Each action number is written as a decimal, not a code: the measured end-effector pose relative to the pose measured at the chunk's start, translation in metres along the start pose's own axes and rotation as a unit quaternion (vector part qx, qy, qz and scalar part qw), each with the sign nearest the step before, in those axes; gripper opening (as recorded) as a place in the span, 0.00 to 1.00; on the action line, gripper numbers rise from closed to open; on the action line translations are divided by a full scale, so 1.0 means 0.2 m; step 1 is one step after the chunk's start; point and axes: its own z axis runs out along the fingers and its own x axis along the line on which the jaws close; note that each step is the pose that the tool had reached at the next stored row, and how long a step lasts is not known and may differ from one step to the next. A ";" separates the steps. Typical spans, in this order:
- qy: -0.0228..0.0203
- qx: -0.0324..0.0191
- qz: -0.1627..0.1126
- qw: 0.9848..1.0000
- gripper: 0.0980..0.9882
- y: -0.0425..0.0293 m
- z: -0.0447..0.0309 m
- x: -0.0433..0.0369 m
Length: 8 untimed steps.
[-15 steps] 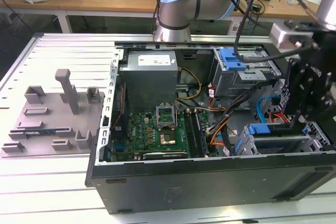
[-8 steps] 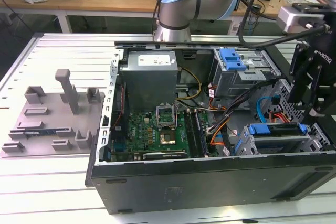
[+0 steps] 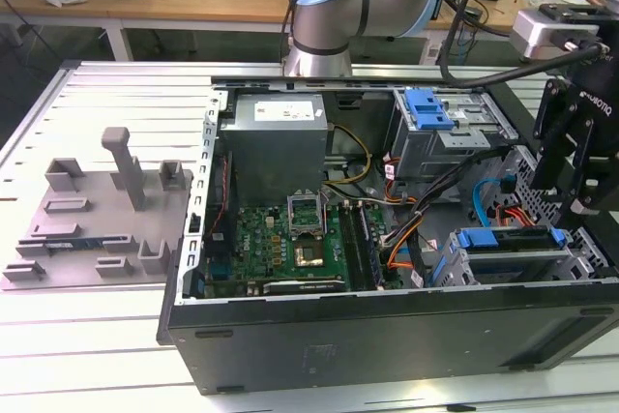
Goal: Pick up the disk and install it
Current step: 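Insert the first disk wire, then insert the second disk wire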
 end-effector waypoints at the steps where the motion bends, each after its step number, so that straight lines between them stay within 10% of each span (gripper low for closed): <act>1: 0.000 0.000 0.000 1.000 0.57 0.000 0.000 0.000; 8: 0.000 0.000 0.000 1.000 0.57 0.000 0.000 0.000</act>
